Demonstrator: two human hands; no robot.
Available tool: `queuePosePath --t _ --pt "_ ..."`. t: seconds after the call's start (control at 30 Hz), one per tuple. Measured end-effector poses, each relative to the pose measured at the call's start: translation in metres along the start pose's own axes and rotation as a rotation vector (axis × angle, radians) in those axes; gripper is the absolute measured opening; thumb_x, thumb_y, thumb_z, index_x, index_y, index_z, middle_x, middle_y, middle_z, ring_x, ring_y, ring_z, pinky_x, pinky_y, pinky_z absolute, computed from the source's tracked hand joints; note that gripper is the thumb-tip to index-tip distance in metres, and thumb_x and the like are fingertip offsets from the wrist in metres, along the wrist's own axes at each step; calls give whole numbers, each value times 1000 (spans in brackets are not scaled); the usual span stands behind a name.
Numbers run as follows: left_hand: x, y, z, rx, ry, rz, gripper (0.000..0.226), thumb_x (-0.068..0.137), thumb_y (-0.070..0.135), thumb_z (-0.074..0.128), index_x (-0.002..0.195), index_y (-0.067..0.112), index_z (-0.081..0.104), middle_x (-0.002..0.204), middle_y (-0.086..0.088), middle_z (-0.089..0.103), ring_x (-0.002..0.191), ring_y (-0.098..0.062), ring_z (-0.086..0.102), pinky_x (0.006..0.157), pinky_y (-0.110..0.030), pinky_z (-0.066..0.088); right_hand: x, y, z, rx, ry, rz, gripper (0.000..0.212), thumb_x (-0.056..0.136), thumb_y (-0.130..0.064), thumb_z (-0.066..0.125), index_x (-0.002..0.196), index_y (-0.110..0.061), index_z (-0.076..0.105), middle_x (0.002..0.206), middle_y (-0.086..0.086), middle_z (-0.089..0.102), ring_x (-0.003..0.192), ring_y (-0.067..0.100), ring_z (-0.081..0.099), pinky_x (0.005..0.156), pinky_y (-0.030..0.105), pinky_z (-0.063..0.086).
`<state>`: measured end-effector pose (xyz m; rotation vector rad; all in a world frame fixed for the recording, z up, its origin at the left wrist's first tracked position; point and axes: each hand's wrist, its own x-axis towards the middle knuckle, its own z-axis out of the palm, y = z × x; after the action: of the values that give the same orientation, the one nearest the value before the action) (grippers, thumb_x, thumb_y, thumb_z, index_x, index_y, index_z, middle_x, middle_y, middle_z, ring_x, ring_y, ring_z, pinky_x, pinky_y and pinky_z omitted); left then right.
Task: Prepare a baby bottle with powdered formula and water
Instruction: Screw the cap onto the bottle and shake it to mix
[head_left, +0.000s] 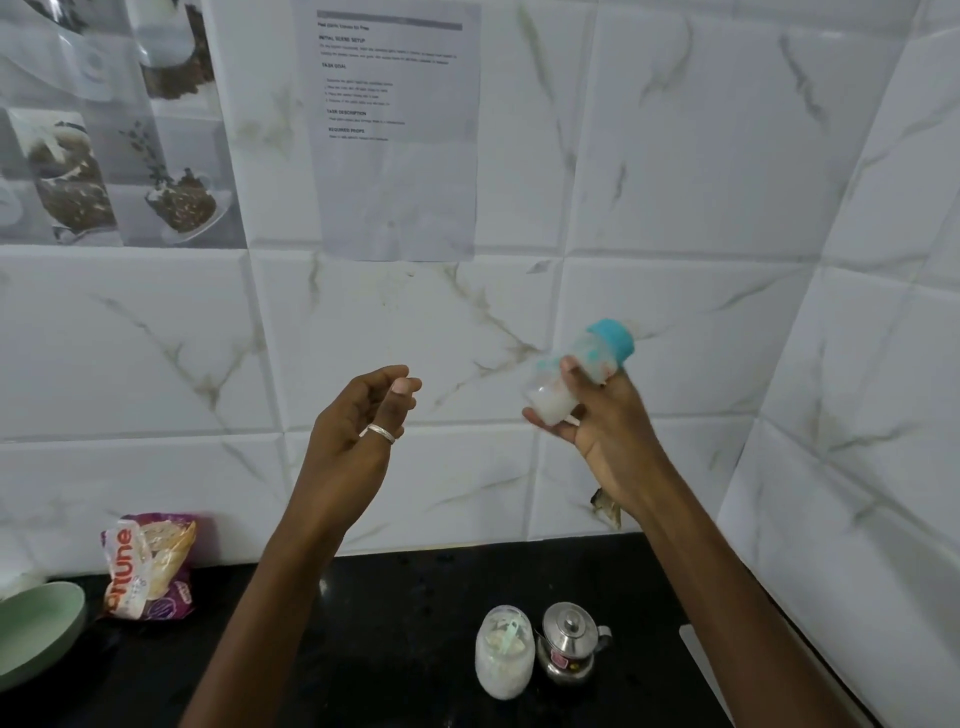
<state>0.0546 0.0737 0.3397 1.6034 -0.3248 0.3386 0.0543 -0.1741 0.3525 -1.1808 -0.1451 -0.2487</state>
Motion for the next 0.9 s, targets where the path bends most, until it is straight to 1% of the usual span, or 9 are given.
queuePosePath --t 0.1,0.23,0.4,0.53,0.67,0.7,0.8,0.83,0.9 --pt "2 1 -1 -7 15 3 46 89 60 54 124 33 67 116 16 75 112 -4 70 100 -36 57 -7 8 2 -329 -164 82 58 78 -32 78 130 -19 55 128 13 67 117 28 69 89 48 61" --pt "1 1 -2 3 -2 4 46 89 59 54 125 32 65 116 18 75 111 -1 69 98 -31 57 -1 6 4 67 6 15 56 83 -29 74 132 -14 53 127 14 65 111 29 72 89 57 60" --pt "4 2 -5 -12 19 3 46 88 60 54 124 33 65 115 18 75 111 -2 70 96 -31 56 -8 16 5 -269 -137 93 58 79 -32 75 131 -17 55 124 11 66 115 30 69 87 51 62" --pt "3 1 -5 3 5 4 48 86 62 54 124 35 65 116 20 74 112 -1 69 96 -30 57 -2 11 4 106 46 -6 57 83 -28 71 134 -14 50 129 16 62 114 32 69 85 54 62" --pt "4 2 -4 -4 17 4 47 87 61 54 124 34 65 116 17 74 111 -2 69 97 -31 57 -9 21 6 -304 -155 64 52 82 -34 78 127 -22 55 119 5 67 116 28 69 87 47 62" --pt "4 3 -3 -9 18 1 47 87 61 55 124 33 65 116 17 75 111 -2 70 97 -31 57 -8 22 6 -301 -166 59 52 81 -33 76 128 -21 57 118 5 68 114 27 70 85 46 62" --pt "3 3 -2 -8 8 -5 46 86 61 54 122 35 65 118 16 74 112 -1 69 97 -30 57 -4 21 9 53 6 17 54 83 -31 72 131 -14 54 123 13 66 113 32 70 81 50 61" --pt "3 3 -3 -2 6 -6 45 86 62 54 121 36 65 120 16 74 112 -1 69 98 -31 57 -3 23 10 81 36 16 55 83 -31 71 132 -14 52 124 14 65 114 34 69 81 51 62" --pt "3 2 -4 -2 8 -10 41 89 61 54 121 37 65 120 16 74 114 -2 69 98 -31 57 -7 29 12 -117 -51 81 55 82 -32 72 131 -15 53 122 12 68 115 36 69 81 49 63"
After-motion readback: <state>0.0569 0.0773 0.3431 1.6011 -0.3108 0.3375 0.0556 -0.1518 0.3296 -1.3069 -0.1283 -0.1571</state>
